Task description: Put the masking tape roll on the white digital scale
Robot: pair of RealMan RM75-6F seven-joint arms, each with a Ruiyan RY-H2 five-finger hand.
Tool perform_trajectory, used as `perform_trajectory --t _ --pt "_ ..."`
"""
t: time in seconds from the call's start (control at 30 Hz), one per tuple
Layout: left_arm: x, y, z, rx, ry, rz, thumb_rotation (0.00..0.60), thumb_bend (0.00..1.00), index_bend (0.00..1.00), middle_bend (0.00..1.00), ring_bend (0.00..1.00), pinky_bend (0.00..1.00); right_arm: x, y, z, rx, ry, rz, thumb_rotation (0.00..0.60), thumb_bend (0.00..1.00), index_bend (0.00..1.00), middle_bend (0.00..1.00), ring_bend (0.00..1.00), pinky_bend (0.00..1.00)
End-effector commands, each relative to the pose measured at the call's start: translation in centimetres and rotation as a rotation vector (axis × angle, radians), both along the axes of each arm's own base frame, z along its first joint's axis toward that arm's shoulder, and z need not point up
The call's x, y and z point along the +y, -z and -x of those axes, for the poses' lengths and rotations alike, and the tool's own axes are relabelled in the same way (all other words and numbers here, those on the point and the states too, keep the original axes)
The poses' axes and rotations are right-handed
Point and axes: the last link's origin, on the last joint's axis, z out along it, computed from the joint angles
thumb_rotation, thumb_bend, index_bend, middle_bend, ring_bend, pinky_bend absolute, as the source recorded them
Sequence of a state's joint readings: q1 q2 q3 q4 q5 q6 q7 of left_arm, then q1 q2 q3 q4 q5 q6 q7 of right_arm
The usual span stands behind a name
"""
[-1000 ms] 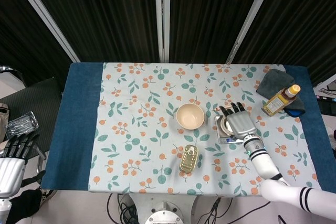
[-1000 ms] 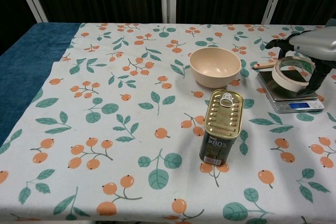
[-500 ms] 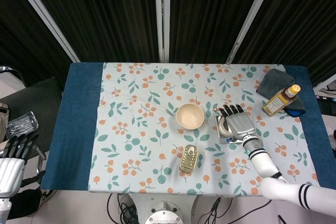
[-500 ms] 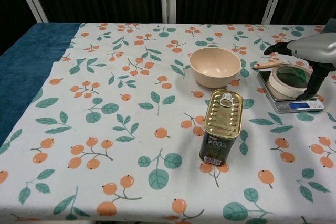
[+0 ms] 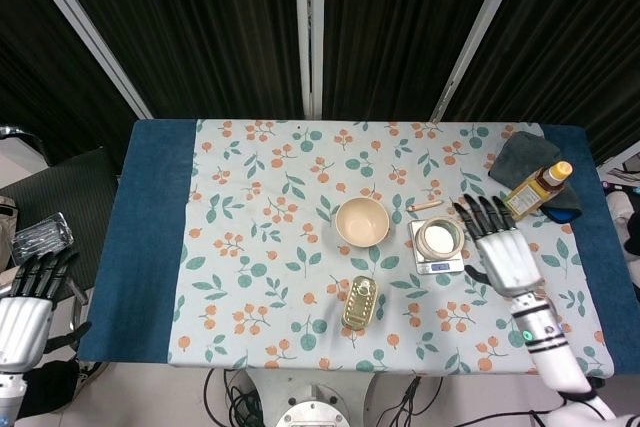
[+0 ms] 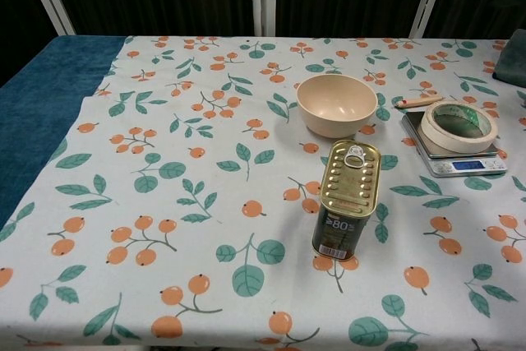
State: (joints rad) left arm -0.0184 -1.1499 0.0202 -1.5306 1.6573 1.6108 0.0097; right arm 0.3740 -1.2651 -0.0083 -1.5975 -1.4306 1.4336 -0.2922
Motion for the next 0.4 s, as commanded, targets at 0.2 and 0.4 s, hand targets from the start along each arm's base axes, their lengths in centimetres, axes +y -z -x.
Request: perform_trajectory --t 0.2,0.4 --pt "0.9 0.2 -0.1 -0.005 0.001 0.002 0.6 0.09 0.02 0.0 0.0 0.0 6.2 -1.3 8.1 -0.068 0.143 0.158 0.6 0.03 0.0 0.0 0.0 0.0" --pt "1.4 0.7 -0.2 0.002 0.006 0.024 0.6 0.09 0.02 0.0 0.0 0.0 6.8 -1.1 10.0 -0.068 0.21 0.188 0.6 0.03 0.0 0.0 0.0 0.0"
